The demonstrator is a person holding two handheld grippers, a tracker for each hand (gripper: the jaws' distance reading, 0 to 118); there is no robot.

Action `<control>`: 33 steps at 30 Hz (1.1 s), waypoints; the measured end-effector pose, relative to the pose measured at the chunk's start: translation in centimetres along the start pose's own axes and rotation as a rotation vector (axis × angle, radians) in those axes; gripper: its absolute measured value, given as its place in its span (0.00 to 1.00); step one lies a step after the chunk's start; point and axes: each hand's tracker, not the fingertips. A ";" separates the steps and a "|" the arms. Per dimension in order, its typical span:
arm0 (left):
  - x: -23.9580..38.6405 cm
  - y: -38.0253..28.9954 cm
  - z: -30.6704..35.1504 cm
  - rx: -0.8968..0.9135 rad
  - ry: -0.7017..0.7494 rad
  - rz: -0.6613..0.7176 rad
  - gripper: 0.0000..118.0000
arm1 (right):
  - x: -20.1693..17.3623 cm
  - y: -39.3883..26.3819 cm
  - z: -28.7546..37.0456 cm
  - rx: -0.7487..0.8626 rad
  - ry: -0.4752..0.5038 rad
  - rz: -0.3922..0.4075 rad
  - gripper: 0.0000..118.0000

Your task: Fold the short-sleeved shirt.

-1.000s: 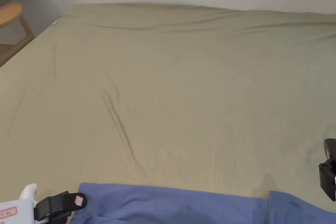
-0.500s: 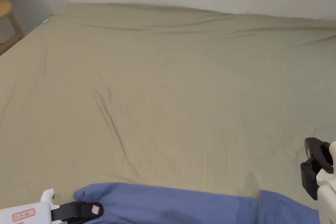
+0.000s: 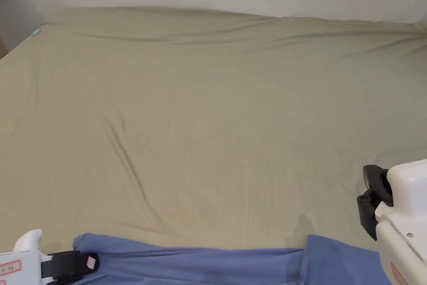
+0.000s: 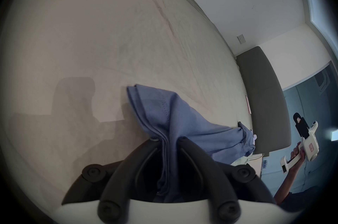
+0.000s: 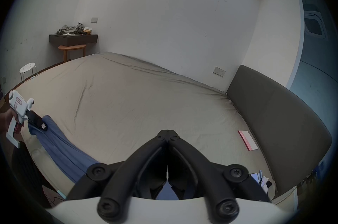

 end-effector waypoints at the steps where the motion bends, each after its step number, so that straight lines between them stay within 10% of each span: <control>1: -0.3 0.2 0.4 0.006 0.018 -0.006 0.07 | 0.1 0.0 0.0 0.000 -0.002 -0.002 0.02; 18: 13.0 0.9 2.0 -0.025 0.032 -0.200 0.07 | 1.7 -0.7 1.3 0.017 -0.007 -0.054 0.02; 33: 22.6 -4.8 -13.3 -0.206 0.136 -0.262 0.07 | 5.7 -3.0 2.9 0.027 -0.039 -0.130 0.02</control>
